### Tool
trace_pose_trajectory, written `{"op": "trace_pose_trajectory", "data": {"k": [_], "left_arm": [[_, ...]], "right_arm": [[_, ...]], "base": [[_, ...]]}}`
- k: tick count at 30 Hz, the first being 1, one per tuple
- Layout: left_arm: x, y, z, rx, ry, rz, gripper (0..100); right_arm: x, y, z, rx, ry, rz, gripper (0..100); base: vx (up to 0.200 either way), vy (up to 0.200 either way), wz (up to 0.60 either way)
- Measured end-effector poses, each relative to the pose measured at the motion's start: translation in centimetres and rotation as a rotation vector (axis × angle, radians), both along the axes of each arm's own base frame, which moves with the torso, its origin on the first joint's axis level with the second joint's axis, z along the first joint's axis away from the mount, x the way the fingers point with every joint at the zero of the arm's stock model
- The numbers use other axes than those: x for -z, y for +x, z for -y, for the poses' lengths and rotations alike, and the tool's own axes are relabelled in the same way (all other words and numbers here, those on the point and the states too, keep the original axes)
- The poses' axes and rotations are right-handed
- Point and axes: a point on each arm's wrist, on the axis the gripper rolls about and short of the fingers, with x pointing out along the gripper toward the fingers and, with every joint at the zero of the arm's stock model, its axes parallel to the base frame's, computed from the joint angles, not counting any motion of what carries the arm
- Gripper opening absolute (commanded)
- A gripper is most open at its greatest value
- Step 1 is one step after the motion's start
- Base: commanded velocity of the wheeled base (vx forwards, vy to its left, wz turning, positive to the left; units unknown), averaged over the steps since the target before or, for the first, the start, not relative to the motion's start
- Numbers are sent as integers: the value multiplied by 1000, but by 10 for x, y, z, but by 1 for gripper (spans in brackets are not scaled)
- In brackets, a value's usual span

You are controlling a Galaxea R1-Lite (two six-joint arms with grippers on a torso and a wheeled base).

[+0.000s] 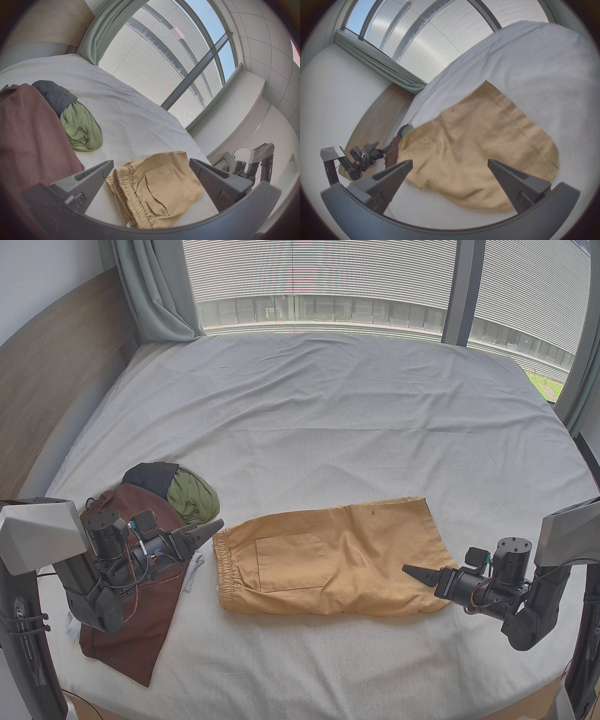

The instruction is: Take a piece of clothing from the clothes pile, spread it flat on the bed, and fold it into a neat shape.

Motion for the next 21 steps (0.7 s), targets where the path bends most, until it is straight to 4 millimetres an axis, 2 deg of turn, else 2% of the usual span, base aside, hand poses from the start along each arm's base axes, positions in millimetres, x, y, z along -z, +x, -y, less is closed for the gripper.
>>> {"op": "trace_pose_trajectory", "data": {"k": [5, 8, 13, 21], "left_arm": [[2, -3, 0, 1, 1, -14, 100], [6, -7, 0, 5, 0, -40, 100], [16, -12, 0, 8, 0, -89, 100], [37, -13, 4, 20, 0, -161, 100]], "right_arm": [[-31, -4, -3, -7, 43, 87, 100], [-42, -5, -4, -8, 59, 121, 100], [-51, -6, -5, -9, 67, 151, 100], [-54, -6, -5, -10, 70, 162, 100]], "base": [[0, 0, 0], [0, 0, 0], [0, 0, 0], [0, 0, 0]]}}
